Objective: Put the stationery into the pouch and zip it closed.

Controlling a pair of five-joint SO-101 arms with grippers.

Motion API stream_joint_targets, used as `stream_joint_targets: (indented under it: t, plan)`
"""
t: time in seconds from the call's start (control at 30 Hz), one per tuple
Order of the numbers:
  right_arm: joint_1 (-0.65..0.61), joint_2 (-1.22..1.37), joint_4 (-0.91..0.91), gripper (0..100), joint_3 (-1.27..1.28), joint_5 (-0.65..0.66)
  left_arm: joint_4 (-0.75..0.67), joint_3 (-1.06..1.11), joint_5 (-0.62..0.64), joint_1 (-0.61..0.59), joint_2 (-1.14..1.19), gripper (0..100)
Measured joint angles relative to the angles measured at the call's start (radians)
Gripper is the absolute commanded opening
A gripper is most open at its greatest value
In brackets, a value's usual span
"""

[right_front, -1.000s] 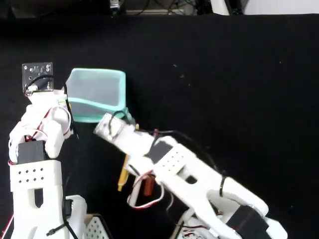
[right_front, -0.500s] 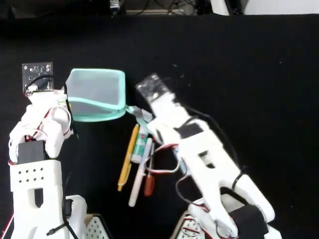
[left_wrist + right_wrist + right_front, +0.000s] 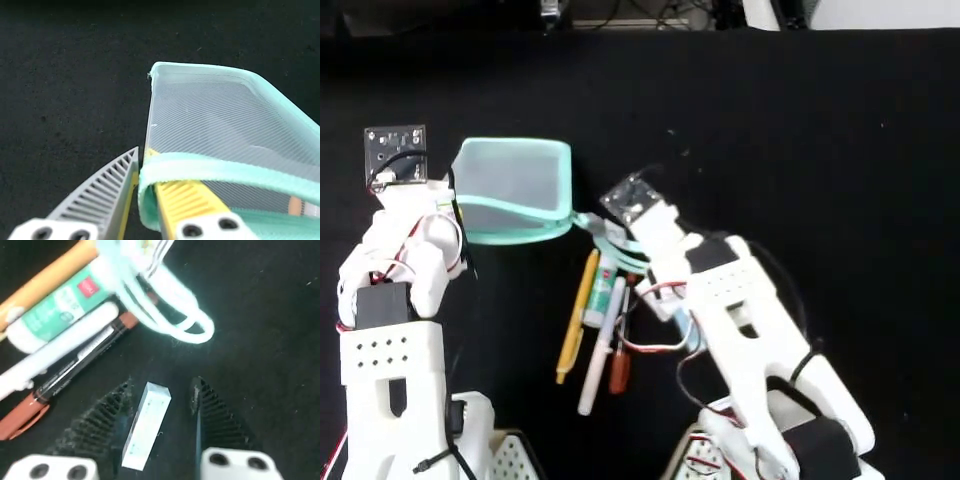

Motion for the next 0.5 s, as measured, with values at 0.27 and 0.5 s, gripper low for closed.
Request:
stream_joint_targets:
  t: [0.27, 0.5]
  plan:
    - [0.002, 0.195, -0.092, 18.8, -0.002, 0.006, 0.0, 0.0, 0.0, 0.0, 0.0, 3]
    - [0.054, 0.25, -0.075, 18.8, -0.003, 0.008, 0.0, 0.0, 0.0, 0.0, 0.0, 3]
